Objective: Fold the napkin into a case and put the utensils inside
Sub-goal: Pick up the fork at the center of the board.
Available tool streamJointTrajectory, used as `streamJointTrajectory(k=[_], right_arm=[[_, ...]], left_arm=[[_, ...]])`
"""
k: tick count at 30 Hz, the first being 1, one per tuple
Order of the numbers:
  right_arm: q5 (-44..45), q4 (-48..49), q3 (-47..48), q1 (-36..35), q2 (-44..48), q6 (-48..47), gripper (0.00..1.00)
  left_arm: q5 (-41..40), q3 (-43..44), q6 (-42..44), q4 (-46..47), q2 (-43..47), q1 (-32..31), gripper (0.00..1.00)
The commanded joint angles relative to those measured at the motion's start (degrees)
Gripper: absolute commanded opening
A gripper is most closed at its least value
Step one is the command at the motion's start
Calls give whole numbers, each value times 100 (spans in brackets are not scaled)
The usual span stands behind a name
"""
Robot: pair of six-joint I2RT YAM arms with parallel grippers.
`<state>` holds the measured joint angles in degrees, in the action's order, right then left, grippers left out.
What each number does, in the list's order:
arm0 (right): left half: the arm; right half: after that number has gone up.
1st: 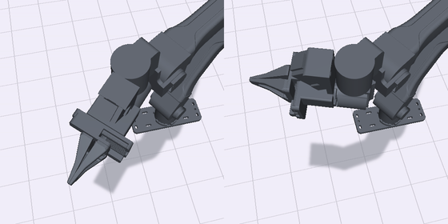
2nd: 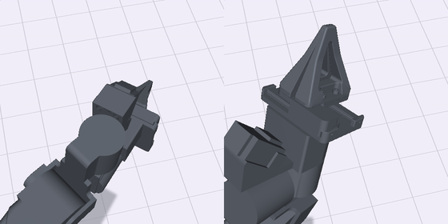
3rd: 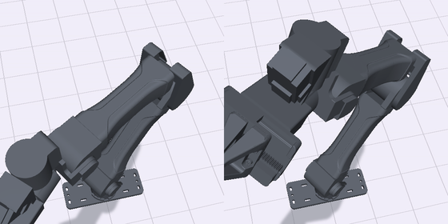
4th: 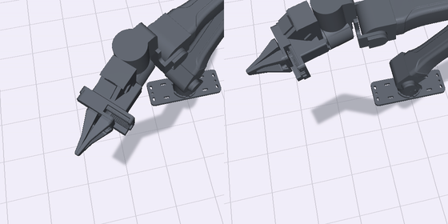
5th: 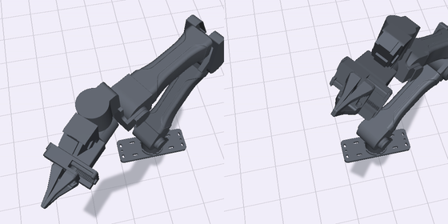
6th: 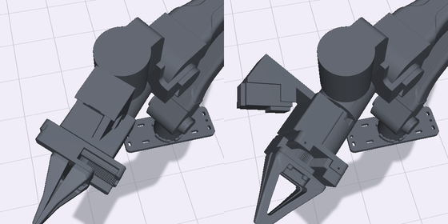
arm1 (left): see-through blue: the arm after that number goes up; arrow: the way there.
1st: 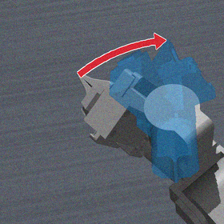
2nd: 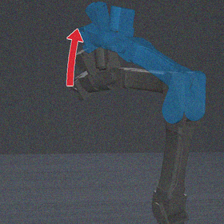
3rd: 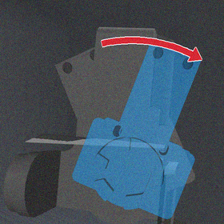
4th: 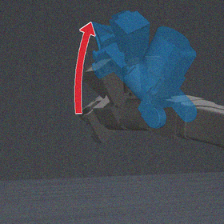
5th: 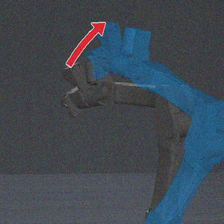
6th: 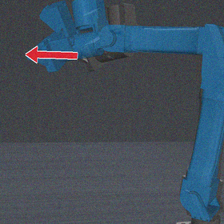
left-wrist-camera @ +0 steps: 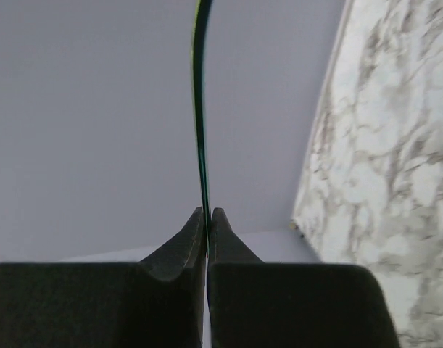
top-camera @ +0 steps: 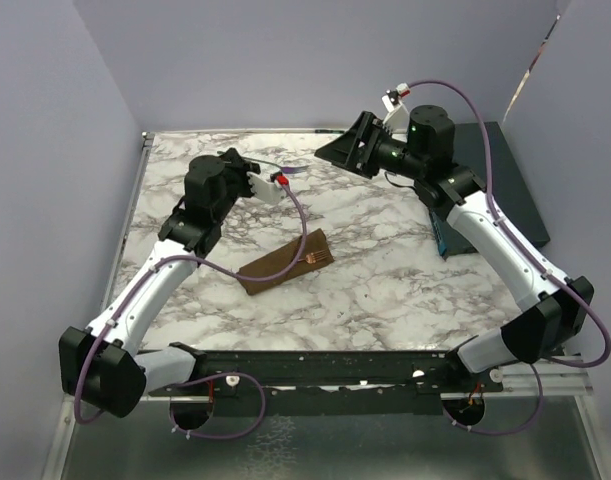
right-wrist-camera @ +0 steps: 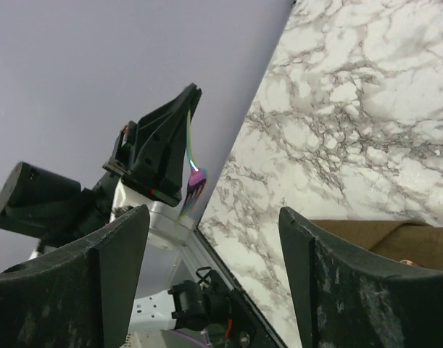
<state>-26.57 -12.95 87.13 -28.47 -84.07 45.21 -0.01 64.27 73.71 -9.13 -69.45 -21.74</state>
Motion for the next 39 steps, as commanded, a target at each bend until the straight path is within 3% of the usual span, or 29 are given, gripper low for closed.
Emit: streamJointTrajectory(k=[1,10,17,27,29,32,37,39], right_arm=[[-176,565,-167,-24,-184,740,75],[-276,830,-88,-304,-639,1067,73],[-286,1109,-168,-369,-750,1331,63],[-341,1235,-451,-440,-732,1503,54],[-386,1410,-515,-440,-730,1598,49],[-475,1522,-478,-445,-792,1689,33],[-436,1603,-379,-440,-850,1732,21],[-448,1680,-343,-440,-883,1767,9]], left_arm=[[-1159,-798,1992,2619,344,-156,0],[-1394,-1679,3504,4458,550,-466,0],[-1364,-1917,4050,4795,632,-647,0],[-1658,-1773,4168,5003,391,-674,0],[-1667,-1764,4182,5008,378,-684,0],[-1702,-1773,4208,5021,356,-704,0],[-1646,-1909,4238,5021,425,-756,0],[-1625,-2002,4248,5019,468,-791,0]])
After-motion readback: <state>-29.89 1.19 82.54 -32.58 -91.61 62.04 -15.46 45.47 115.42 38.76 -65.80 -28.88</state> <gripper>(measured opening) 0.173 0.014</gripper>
